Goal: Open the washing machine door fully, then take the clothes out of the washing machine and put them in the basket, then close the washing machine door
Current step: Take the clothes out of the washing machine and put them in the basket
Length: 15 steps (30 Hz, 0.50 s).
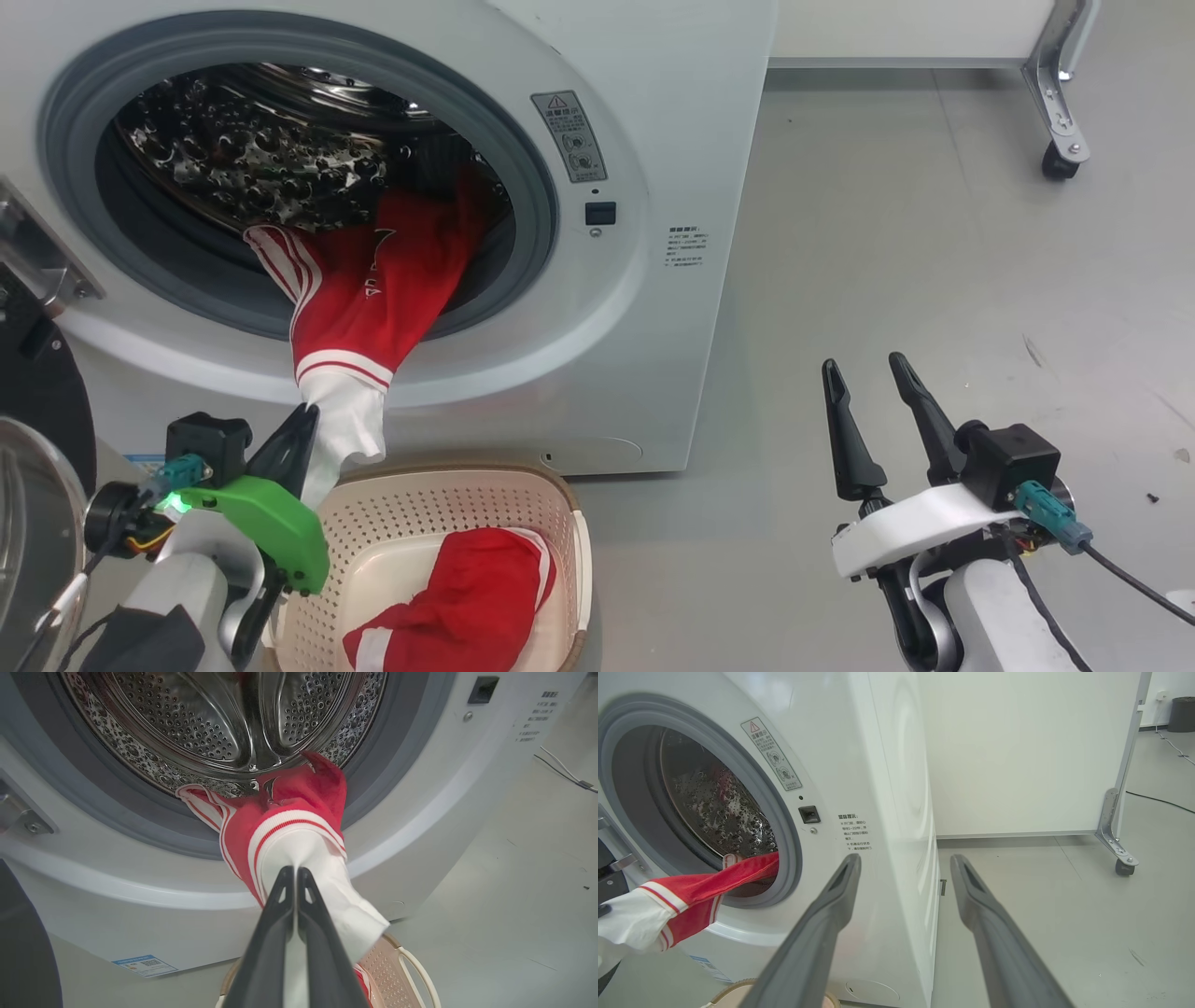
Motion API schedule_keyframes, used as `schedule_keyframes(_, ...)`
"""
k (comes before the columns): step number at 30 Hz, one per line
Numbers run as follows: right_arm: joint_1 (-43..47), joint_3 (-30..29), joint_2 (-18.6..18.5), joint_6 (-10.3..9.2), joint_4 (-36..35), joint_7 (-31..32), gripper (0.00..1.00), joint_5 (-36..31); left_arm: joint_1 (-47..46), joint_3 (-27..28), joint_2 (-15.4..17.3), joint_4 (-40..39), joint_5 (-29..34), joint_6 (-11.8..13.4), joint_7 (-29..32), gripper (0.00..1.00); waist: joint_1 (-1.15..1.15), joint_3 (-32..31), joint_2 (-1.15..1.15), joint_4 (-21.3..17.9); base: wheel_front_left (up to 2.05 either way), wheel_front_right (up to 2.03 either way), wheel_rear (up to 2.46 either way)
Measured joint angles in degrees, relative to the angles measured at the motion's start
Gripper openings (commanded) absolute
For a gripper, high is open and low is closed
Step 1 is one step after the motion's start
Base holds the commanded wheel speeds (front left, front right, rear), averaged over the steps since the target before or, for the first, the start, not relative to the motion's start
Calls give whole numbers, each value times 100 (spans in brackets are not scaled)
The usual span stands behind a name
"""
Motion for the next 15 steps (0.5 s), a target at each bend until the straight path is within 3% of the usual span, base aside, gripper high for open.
schedule_keyframes(15, 94, 97, 4, 8, 11, 0, 100, 5, 720, -655, -40, -427, -11, 0, 96, 0, 0, -78, 0, 27, 0, 0, 0)
